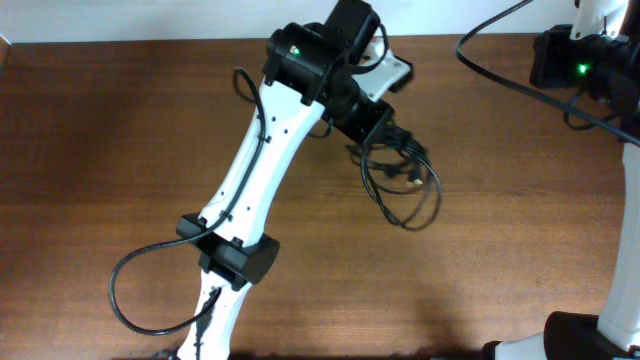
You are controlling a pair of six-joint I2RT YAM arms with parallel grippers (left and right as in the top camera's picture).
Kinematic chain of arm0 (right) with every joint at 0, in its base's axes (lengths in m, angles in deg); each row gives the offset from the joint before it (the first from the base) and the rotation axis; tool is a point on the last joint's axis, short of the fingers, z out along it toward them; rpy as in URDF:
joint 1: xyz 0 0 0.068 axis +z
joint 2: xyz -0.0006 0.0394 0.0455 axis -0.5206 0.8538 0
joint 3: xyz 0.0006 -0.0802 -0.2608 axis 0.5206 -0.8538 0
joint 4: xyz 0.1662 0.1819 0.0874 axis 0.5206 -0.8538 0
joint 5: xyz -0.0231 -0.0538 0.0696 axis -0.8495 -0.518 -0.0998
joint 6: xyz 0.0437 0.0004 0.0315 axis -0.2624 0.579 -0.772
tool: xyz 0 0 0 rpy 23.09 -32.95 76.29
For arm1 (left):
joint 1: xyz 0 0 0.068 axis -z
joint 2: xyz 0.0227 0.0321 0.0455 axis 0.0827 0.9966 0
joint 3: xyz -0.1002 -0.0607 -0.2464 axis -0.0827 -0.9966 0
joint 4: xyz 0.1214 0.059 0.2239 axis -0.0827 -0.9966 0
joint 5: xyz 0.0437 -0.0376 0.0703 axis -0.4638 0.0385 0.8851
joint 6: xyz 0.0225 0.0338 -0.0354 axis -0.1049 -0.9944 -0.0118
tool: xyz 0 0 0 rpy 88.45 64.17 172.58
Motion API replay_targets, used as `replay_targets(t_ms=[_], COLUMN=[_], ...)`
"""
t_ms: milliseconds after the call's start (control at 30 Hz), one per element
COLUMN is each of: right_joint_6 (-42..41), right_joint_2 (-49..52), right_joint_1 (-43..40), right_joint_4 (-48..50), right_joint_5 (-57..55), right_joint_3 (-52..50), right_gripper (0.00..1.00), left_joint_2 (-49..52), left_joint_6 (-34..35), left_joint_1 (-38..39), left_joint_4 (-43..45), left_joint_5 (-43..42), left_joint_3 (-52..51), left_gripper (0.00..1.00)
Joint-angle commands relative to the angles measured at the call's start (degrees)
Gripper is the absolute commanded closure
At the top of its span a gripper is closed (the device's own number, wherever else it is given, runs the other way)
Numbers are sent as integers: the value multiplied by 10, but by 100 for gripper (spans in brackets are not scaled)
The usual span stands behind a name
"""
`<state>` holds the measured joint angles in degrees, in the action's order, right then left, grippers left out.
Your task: Untangle cables
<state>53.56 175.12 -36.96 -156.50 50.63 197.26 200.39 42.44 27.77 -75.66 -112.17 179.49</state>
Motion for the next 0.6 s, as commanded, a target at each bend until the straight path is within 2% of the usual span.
replay_targets(t_ms=[0,67,100,133,167,300,433,567], right_joint_6=[4,4,4,4,2,2,1,-91], right_joint_2=[-5,-5,-5,-5,-5,-5,-5,2], right_joint_1=[-2,-2,-1,0,0,0,0,0], right_joint_4=[-3,-3,-4,-5,-6,-9,-14,-53], right_joint_5=[-13,-12,-13,-12,-11,-10,-9,-11], right_joint_3=[2,2,2,2,2,2,2,1], right_gripper=[96,96,96,65,1,1,1,1], left_joint_2=[-17,-17,-17,-17,-17,-17,-18,-19], left_joint_6=[-213,-265,-269,-269,-257,-184,-180,-102], left_joint_1=[5,5,5,5,4,2,2,2], left_joint_4=[0,0,0,0,0,4,4,8], left_joint_5=[-85,-90,-85,-79,-65,12,35,138], left_joint_3=[-16,-53,-68,-77,-84,-73,-5,141], left_gripper=[100,100,100,90,1,1,1,1])
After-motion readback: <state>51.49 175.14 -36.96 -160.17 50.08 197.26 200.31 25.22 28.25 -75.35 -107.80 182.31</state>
